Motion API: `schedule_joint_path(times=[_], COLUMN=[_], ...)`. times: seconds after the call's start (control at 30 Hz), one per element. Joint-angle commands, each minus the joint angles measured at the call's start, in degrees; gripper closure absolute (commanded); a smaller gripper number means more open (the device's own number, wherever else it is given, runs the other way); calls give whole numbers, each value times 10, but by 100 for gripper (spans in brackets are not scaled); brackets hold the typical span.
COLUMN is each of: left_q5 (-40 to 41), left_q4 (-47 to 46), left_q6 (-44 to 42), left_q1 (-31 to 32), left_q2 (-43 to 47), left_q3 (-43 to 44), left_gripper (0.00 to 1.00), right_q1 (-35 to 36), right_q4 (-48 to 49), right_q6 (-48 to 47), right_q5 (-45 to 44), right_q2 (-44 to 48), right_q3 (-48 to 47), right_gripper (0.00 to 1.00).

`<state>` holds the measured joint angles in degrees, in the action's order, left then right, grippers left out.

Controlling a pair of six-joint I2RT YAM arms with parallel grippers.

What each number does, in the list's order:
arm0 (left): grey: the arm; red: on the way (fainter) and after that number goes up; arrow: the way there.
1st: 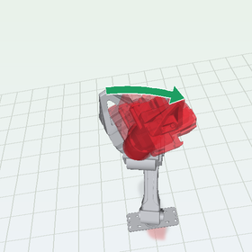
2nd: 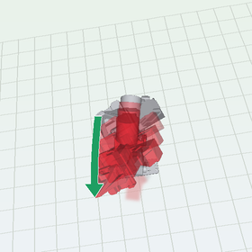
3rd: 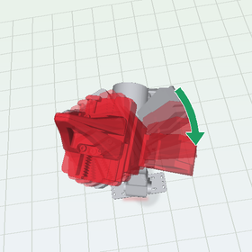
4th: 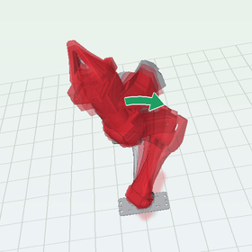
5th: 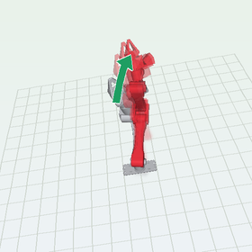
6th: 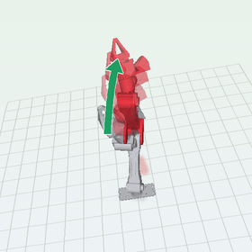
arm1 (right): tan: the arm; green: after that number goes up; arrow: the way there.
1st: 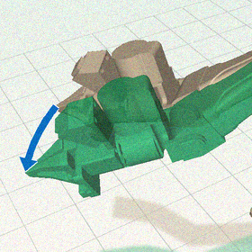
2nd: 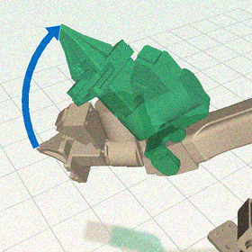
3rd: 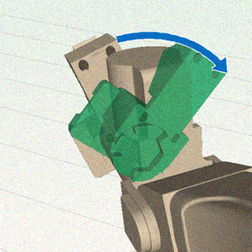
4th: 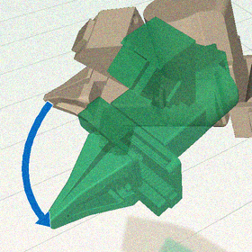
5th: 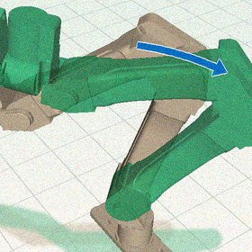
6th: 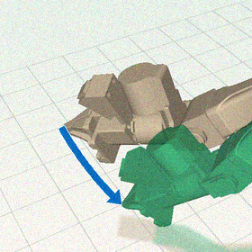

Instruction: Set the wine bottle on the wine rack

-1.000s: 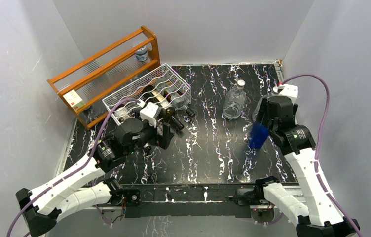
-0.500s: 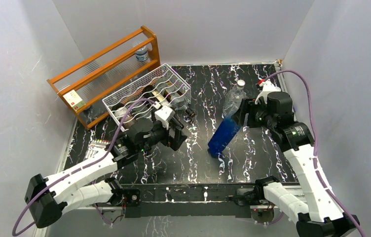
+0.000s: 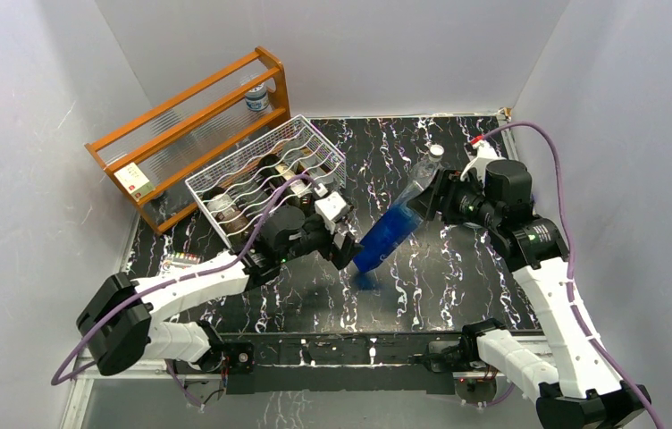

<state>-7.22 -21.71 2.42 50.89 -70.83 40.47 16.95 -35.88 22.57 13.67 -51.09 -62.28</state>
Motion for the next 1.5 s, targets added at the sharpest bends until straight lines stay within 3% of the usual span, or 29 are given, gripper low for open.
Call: schedule_joint_path(times=[0.0, 0.47, 0.6, 0.67, 0.77, 0.83, 0.87, 0.9, 1.0, 1.17, 1.33, 1.47], left_q5=[-32, -64, -58, -57, -60, -55, -52, -42, -25, -7, 19, 58], left_q4=[-78, -69, -73, -84, -95, -98, -98, -99, -119, -148, -65, -80], left_q6=[-42, -106, -118, -125, -145, -163, -173, -179, -204, -276, -385, -443], left_q1=[13, 22, 22, 22, 22, 22, 22, 22, 22, 22, 22, 22], left_q2=[-21, -109, -114, -110, -102, -99, -98, -97, -87, -46, -13, 26], left_q3=[35, 84, 86, 79, 71, 66, 66, 65, 55, 40, 66, 36], left_gripper=[4, 4, 14, 24, 47, 69, 88, 100, 100, 100, 100, 100], right_q1=[-1, -1, -1, -1, -1, -1, -1, -1, -1, -1, -1, -1], right_q4=[130, 150, 150, 149, 142, 140, 137, 133, 117, 87, 74, 43], right_q6=[83, 143, 145, 145, 144, 140, 137, 134, 115, 77, 48, 5], right_q5=[49, 86, 88, 89, 91, 94, 95, 94, 92, 81, 53, 21], right_q2=[13, 10, 9, 8, 6, 6, 6, 6, 5, 15, 32, 38], right_q3=[-66, -66, -62, -59, -56, -54, -53, -52, -53, -63, -75, -111], right_gripper=[57, 55, 55, 55, 54, 54, 54, 53, 46, 15, 3, 2])
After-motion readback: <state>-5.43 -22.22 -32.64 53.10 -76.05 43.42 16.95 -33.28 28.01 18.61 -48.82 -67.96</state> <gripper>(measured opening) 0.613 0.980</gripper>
